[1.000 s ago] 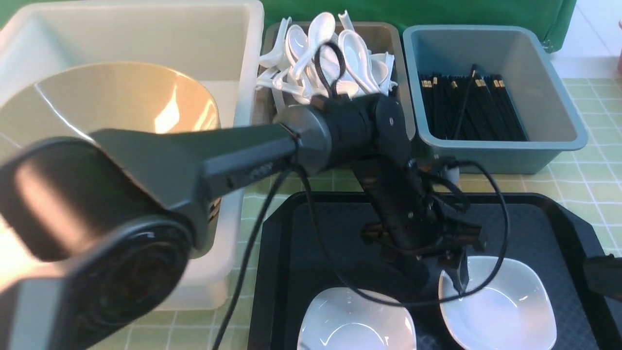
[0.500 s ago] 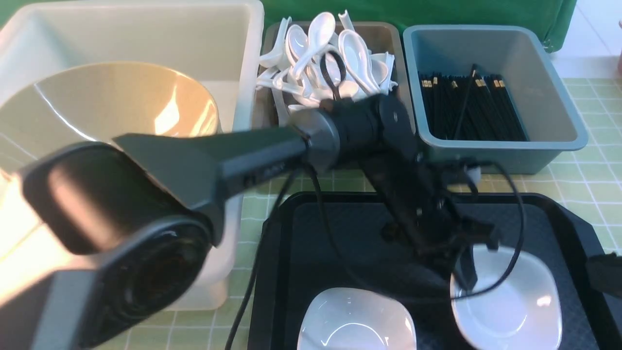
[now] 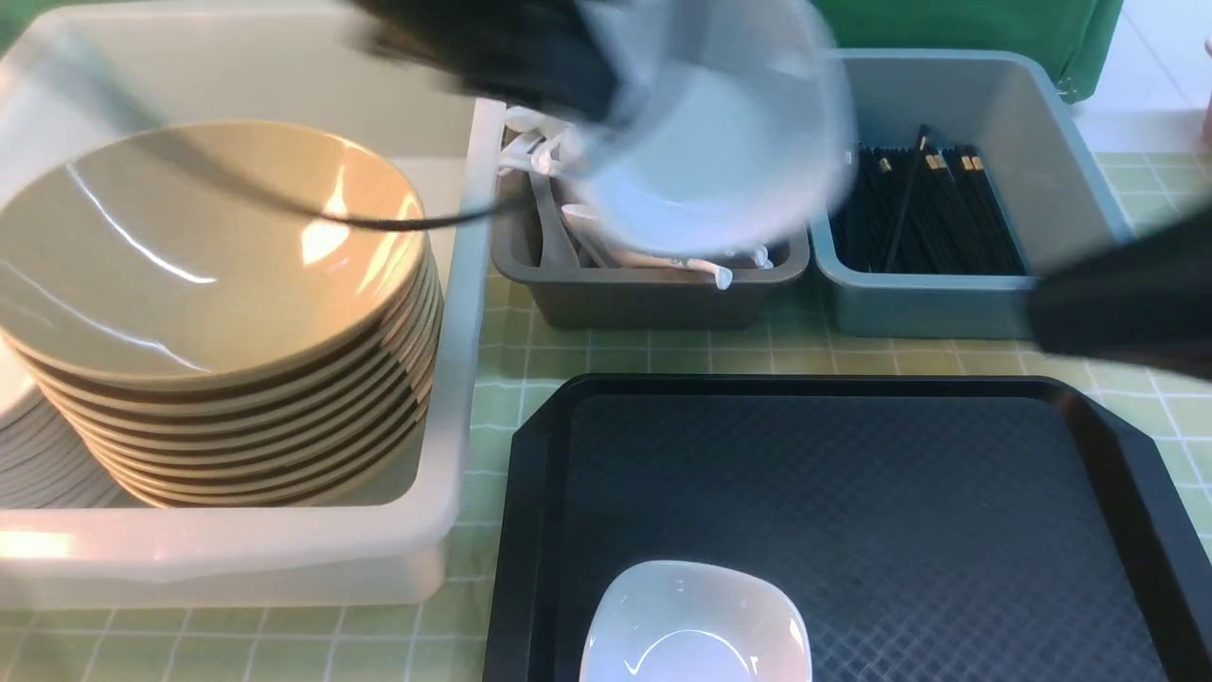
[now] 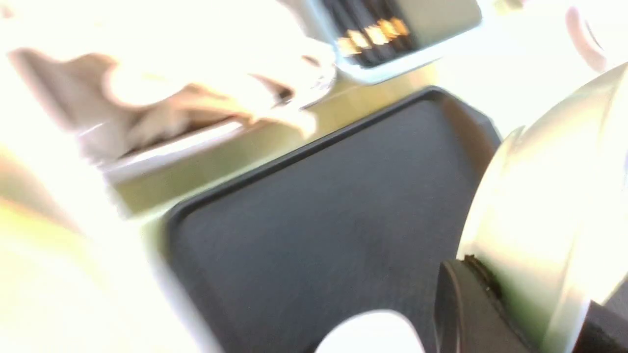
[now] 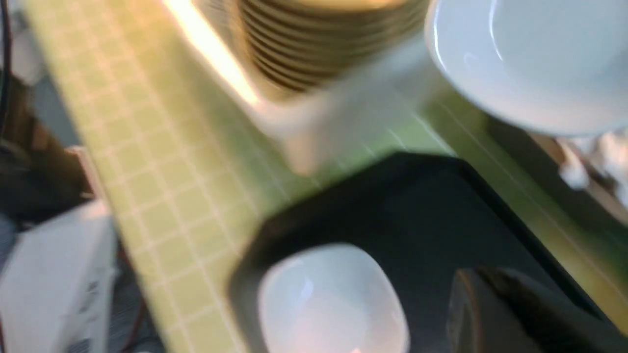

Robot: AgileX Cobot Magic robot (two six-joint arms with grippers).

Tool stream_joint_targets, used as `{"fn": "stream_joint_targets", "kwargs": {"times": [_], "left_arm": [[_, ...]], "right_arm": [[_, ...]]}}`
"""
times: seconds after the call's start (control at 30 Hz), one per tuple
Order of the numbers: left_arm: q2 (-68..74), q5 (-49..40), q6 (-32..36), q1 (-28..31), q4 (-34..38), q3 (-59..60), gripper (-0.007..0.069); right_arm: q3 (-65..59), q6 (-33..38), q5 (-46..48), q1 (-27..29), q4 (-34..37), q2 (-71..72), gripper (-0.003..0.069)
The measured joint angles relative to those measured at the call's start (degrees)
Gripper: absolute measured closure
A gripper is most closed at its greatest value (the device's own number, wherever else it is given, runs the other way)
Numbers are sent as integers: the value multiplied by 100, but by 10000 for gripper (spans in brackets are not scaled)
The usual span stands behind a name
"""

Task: On green table put chopsticks spoon bowls plates into blue grey white boxes.
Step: 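Place the white bowl into the white bin with the other dishes with the left gripper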

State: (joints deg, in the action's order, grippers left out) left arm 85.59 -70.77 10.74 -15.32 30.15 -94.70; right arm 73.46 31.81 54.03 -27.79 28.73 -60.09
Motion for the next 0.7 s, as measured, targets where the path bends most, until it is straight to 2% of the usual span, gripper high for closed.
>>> {"fn": "stream_joint_targets", "kwargs": {"times": [0.03, 0.07, 0.1, 0.13, 0.17, 0.23, 0.3, 0.37, 0.5, 0.6, 0.63, 0.7], "left_arm": [[-80, -12, -9, 56, 0, 63, 609], [-389, -54, -10, 310, 0, 321, 609], [-985, -107, -10, 840, -10, 761, 609], [-1056, -122, -4, 1015, -10, 883, 609], [-1631, -140, 39, 1890, -49, 1330, 609], [-1989, -134, 87, 2601, -131, 1704, 609], [-2403, -23, 97, 3558, -276, 2099, 609], [-2569, 162, 26, 4062, -406, 2265, 609], [-2402, 584, -536, 4402, -1109, 2325, 609], [-2060, 905, -1281, 4417, -1901, 2336, 609], [-1819, 1087, -1759, 4442, -2284, 2369, 609], [-1597, 1176, -2115, 4455, -2621, 2370, 609]], "right_arm": [[0, 6, 0, 0, 0, -45, 633], [156, 11, 16, -147, 7, -181, 634], [465, 45, 23, -450, 14, -600, 635], [465, 46, 23, -491, 14, -600, 636], [822, 94, 29, -857, 14, -1055, 636], [1218, 117, 33, -1179, -29, -1481, 636], [1714, 130, 67, -1518, -56, -2070, 636], [2239, 130, 149, -1769, -69, -2512, 636], [2965, 111, 553, -1995, -70, -3155, 636], [3170, 68, 721, -2032, -74, -3342, 636], [3192, 15, 777, -2032, -86, -3386, 636], [3203, -22, 800, -2032, -99, -3420, 636]]}}
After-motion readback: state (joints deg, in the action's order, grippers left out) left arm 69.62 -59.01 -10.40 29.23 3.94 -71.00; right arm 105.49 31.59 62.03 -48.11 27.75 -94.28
